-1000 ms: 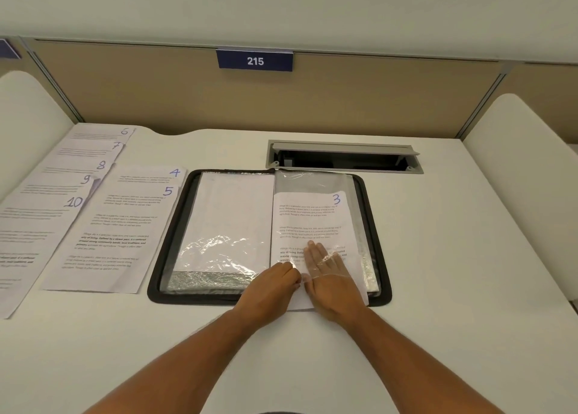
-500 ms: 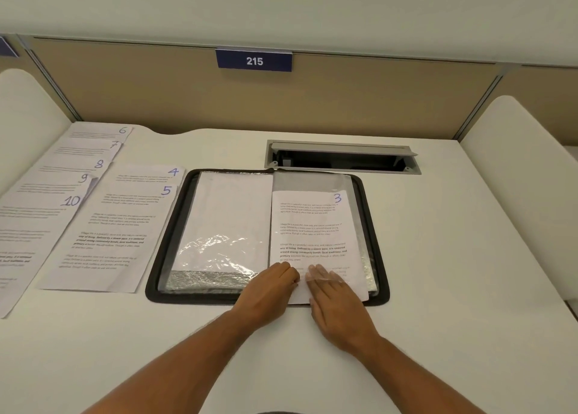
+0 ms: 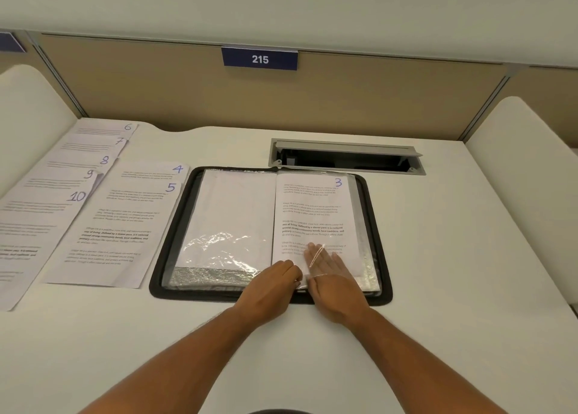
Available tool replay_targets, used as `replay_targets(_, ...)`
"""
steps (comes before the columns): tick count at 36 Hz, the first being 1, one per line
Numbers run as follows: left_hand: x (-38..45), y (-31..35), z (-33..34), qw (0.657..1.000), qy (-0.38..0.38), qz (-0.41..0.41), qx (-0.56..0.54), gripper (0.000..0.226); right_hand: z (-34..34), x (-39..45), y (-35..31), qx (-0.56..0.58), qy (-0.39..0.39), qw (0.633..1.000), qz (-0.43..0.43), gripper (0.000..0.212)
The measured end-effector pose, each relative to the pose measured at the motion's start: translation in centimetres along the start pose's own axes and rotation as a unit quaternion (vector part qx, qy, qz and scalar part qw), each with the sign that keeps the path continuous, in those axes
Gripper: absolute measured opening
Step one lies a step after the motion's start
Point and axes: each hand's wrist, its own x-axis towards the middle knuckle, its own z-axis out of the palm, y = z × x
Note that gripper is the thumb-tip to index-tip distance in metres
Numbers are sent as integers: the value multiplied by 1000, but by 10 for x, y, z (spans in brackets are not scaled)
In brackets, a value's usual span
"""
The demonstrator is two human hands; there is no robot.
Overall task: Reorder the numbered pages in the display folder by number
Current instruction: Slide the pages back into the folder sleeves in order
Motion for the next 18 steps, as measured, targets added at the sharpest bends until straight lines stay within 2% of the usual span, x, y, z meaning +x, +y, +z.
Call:
replay_targets(12,1,1,-2,1000,2,0,-3,5,0,12,3,-14,-15,1000,20,77)
replay_targets(18,0,3,-2,1000,8,-4,2,5,8,-1,0,22,61,998,28,70)
